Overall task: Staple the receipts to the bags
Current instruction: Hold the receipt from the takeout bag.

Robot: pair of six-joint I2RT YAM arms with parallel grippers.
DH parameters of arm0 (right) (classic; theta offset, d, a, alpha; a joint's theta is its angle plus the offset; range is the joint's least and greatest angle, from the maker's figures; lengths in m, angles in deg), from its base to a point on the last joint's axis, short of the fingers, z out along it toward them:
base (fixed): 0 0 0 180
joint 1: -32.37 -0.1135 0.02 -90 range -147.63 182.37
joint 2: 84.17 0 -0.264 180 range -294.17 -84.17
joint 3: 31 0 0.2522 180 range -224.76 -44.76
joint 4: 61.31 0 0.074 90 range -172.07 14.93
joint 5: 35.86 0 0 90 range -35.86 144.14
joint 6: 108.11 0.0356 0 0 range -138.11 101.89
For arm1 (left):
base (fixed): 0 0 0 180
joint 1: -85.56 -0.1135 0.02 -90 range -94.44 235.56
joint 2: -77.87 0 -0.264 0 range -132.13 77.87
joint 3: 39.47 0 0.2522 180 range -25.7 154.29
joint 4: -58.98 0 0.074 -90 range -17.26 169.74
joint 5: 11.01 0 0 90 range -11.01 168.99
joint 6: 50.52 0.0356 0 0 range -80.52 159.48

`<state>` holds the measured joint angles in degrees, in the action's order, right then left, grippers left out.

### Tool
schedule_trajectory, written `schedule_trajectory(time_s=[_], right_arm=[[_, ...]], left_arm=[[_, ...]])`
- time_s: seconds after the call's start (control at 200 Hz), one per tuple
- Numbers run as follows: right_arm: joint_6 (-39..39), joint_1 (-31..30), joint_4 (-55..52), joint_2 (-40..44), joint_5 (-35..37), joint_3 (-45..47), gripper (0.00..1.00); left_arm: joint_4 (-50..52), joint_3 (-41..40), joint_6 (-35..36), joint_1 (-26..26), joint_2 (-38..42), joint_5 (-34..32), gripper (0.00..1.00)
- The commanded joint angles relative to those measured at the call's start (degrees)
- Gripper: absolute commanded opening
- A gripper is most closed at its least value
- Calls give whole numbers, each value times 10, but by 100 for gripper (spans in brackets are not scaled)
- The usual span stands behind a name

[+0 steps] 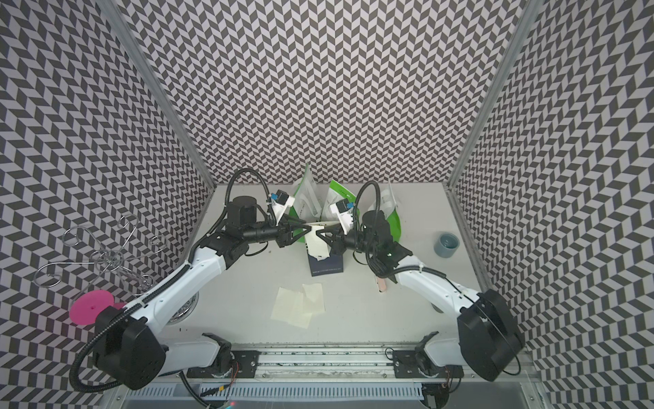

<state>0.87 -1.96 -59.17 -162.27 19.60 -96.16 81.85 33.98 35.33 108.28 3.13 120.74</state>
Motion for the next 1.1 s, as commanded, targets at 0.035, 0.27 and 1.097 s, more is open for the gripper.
schedule_trajectory(time_s=[0.035, 0.27, 1.097], right_arm=[[12, 2, 46, -10, -1, 7, 0], [6, 0, 43, -14, 1, 13, 0], [14, 0, 54, -16, 12, 10, 0]], left_arm=[[-11, -6, 3, -3, 6, 7, 43], [-11, -6, 3, -3, 4, 1, 42], [-8, -5, 6, -1, 0, -9, 37]])
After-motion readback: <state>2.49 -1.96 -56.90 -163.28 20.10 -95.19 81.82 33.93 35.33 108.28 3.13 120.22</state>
